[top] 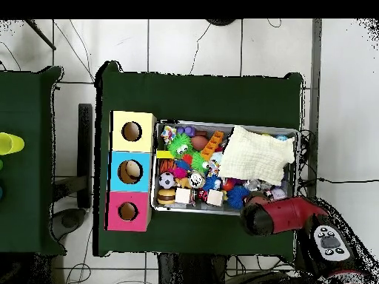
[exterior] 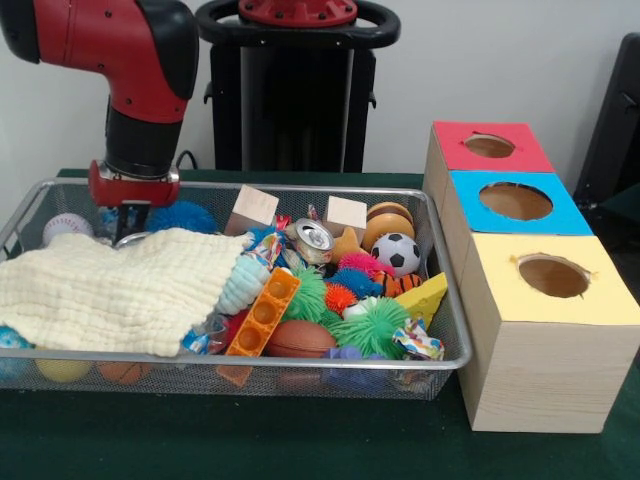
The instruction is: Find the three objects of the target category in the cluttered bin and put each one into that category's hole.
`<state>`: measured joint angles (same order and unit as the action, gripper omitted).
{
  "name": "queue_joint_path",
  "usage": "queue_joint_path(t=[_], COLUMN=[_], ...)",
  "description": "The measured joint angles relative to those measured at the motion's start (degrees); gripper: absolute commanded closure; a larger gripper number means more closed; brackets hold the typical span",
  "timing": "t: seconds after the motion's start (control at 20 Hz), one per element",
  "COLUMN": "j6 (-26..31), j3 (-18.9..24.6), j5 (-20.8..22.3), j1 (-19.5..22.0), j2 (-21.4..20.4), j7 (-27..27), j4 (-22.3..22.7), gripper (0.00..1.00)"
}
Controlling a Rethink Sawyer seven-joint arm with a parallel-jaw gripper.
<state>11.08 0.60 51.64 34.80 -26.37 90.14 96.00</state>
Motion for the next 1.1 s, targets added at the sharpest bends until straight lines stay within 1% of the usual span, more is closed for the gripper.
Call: queue_joint_path(t=[0.2, 0.35, 0.55, 0.65, 0.85, 0.9, 0.95, 1.1], j6=[0.1, 0.7, 2.8, 4.4, 7.4, 7.7, 8.7, 9.4], j3=[0.0, 0.0, 1.0, 2.1, 3.7, 3.8, 4.4, 5.1], j5=[-0.9, -2.3, -4.9, -7.3, -10.2, -10.3, -11.2, -11.7], j1=[0.0, 0.2, 1.6, 2.8, 4.1, 4.2, 4.5, 5.0], j2=[0.0, -0.9, -4.0, -6.9, -11.0, -11.3, -12.7, -14.0], j7=[0.0, 0.0, 0.0, 0.0, 0.0, 0.0, 0.0, 0.0], j4=[0.0, 1.0, 4.0, 6.1, 8.6, 8.8, 9.5, 9.9], gripper=[1.00, 1.00, 1.00, 1.00, 1.00, 1.00, 1.00, 1.00])
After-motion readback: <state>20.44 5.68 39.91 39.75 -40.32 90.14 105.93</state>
